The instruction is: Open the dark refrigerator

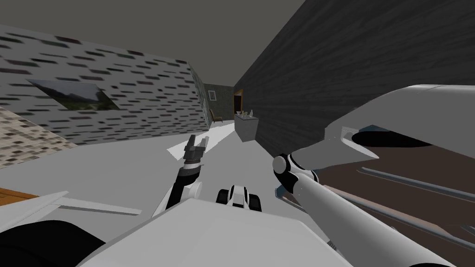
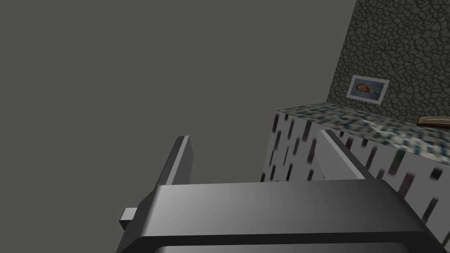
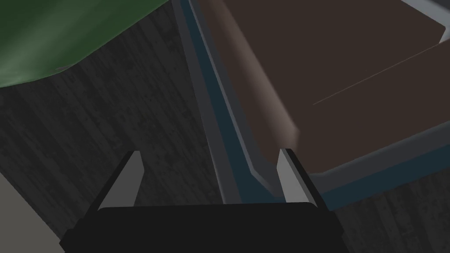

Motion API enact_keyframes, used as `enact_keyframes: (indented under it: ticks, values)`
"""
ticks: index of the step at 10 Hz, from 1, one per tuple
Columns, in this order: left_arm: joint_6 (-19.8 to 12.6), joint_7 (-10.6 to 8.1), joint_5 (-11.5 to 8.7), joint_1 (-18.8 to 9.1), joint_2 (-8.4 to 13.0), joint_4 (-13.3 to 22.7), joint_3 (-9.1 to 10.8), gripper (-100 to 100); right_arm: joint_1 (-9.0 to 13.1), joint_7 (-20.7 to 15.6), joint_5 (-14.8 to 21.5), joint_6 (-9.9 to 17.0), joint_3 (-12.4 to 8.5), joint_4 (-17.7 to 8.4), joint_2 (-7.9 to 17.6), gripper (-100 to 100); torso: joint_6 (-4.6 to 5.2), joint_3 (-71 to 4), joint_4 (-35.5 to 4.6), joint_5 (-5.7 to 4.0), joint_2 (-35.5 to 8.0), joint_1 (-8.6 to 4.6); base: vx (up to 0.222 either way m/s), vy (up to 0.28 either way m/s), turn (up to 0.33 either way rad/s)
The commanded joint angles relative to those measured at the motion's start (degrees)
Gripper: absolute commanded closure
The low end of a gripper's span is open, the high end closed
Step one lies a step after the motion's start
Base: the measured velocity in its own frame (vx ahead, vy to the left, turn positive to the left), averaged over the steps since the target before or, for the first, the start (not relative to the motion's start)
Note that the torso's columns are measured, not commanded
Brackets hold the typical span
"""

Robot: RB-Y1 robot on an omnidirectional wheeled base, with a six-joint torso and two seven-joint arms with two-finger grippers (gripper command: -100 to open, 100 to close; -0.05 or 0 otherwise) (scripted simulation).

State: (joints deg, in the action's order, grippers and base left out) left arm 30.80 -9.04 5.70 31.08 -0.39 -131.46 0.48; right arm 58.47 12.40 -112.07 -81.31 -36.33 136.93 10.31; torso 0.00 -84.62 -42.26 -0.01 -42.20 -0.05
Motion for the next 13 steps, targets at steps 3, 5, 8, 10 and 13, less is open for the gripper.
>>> enact_keyframes:
  ticks: [3,5,8,10,13]
  values:
    - [0.0,0.0,0.0,0.0,0.0,0.0,0.0,0,1.1,0.8,-3.3,-1.8,-0.4,1.7,-0.8,-100,-0.01,0.2,-0.1,0.03,-0.3,0.13,0.074,-0.016,-0.117]
    - [0.0,0.0,0.0,0.0,0.0,0.0,0.0,0,1.7,1.6,-5.9,-2.3,1.3,0.4,-3.1,-100,0.02,0.1,0.0,0.01,-0.1,0.05,0.1,0.002,-0.492]
    - [0.0,0.0,0.0,0.0,0.0,0.0,0.0,0,2.2,2.5,-8.5,-2.9,3.0,-0.9,-5.3,-100,-0.02,0.1,0.0,0.02,-0.1,0.07,0.085,0.024,-0.384]
    - [0.0,0.0,0.0,0.0,0.0,0.0,0.0,0,2.8,3.3,-11.1,-3.4,4.6,-2.1,-7.6,-100,0.0,0.1,0.0,0.0,-0.1,0.02,0.092,0.028,-0.471]
    - [0.0,0.0,0.0,0.0,0.0,0.0,0.0,0,3.3,4.2,-13.7,-3.9,6.3,-3.4,-9.9,-100,0.01,0.1,0.0,-0.01,-0.1,-0.01,0.074,0.016,-0.313]
